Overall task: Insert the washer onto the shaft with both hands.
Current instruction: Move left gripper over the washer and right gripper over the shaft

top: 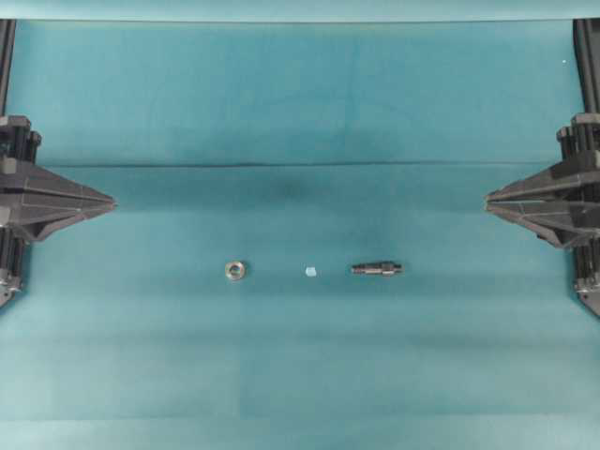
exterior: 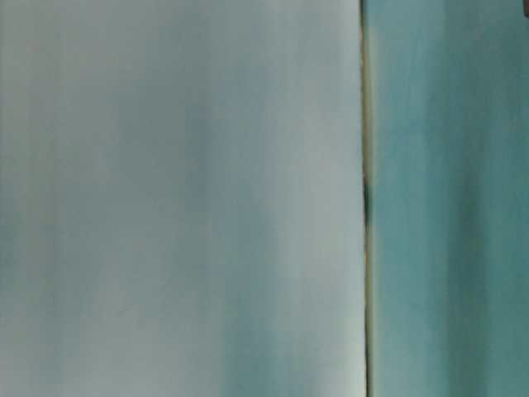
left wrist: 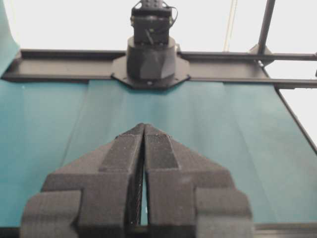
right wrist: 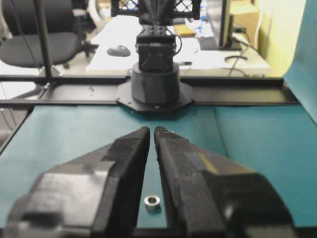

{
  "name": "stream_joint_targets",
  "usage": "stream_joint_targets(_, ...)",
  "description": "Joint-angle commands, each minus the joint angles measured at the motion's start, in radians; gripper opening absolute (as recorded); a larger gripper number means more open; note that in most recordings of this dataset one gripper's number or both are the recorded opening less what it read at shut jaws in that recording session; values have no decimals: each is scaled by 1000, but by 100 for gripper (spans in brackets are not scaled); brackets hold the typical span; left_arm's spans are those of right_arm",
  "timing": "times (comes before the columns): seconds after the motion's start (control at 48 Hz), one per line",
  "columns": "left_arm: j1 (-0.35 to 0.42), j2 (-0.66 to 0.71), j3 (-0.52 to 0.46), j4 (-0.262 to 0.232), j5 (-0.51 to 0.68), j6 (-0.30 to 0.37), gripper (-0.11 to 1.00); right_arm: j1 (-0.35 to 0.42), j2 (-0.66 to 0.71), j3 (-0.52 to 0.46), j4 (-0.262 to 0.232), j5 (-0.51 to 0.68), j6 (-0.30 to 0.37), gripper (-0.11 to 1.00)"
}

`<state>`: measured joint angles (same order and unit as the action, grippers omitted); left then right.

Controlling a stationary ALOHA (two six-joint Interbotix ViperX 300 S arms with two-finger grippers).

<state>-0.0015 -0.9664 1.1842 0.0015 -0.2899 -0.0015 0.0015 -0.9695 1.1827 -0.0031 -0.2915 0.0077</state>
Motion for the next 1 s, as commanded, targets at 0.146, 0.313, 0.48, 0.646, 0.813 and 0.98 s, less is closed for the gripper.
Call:
stream_joint_targets(0.146, -15, 118, -44, 9, -6, -64, 3, -21, 40, -31, 129, 107, 60, -8)
stream_joint_targets(0.313, -15, 181, -66, 9, -2, -75, 3, -34, 51, -38, 137, 247, 100, -10)
stream_joint_targets(0.48, -18, 268, -100, 9, 64, -94, 3, -64, 77, -57, 138, 345, 155, -10)
stream_joint_targets(0.646, -26, 411, -196, 9, 221, -100, 3, -67, 143, -72, 138, 430, 213, -10)
stream_joint_targets(0.813, -49, 532, -285, 12, 350, -89, 3, -58, 235, -103, 135, 506, 222, -10)
stream_joint_targets(0.98, -57, 591, -331, 14, 374, -89, 3, -37, 364, -158, 84, 577, 221, -10)
